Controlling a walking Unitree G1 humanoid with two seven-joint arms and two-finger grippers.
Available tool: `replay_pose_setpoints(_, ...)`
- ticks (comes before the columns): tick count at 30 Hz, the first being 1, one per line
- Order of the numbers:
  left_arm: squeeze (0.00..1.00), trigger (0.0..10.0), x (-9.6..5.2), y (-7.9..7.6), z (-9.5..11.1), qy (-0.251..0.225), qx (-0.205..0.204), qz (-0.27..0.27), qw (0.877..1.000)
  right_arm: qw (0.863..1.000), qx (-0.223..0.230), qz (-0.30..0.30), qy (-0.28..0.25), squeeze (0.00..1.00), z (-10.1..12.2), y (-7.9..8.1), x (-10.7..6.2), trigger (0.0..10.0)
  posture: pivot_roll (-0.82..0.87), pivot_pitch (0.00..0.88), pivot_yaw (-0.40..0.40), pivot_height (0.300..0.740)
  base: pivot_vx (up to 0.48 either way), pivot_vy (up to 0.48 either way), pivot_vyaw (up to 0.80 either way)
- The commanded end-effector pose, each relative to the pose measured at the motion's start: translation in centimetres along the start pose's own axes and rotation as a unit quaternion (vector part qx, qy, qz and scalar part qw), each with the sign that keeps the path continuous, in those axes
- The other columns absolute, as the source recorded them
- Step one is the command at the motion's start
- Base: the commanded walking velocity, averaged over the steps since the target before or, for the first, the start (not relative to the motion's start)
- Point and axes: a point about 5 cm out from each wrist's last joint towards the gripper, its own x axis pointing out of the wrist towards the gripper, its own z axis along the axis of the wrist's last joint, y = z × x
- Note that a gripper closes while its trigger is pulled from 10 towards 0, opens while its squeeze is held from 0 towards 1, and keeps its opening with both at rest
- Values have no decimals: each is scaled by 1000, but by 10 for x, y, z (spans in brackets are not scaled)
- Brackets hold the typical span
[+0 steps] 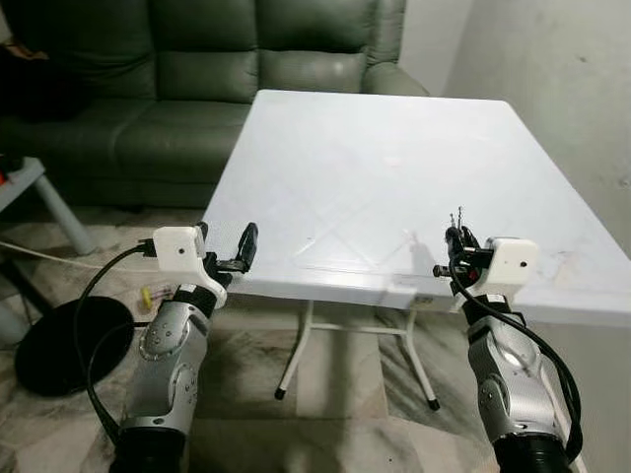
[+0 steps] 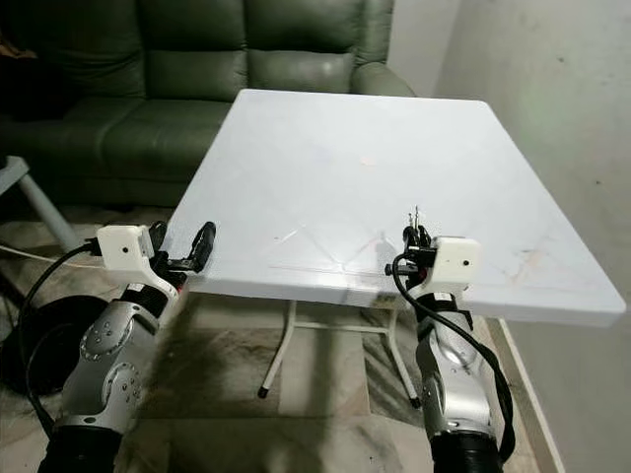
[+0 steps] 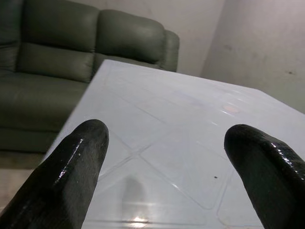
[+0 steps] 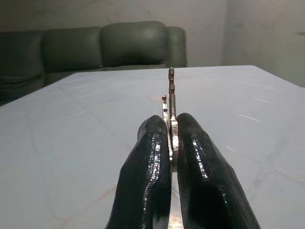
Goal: Hang keys on a hook
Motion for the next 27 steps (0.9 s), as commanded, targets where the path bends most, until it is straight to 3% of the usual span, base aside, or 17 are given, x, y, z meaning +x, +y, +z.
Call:
replay_pose_setpoints(1,0,10000,3,1,1,-1,5,4,1000,1000,0,-2,1,0,2,0,4,10000,-23,0,-23,715,0,0,-769)
replay_pose_setpoints(8,0,10000,4,2,-3,11,-4,16,1000,1000,3,4,2,0,1,4,4,10000,-28,0,-26,715,0,0,-769)
replay_pose_setpoints(14,0,10000,5,3,-6,19,2,31,999,1000,4,5,2,0,1,6,3,10000,-29,0,-28,715,0,443,-769)
replay_pose_setpoints(27,0,10000,8,0,-10,45,-17,40,998,1000,6,6,4,0,1,8,2,10000,-31,0,-31,715,0,0,-769)
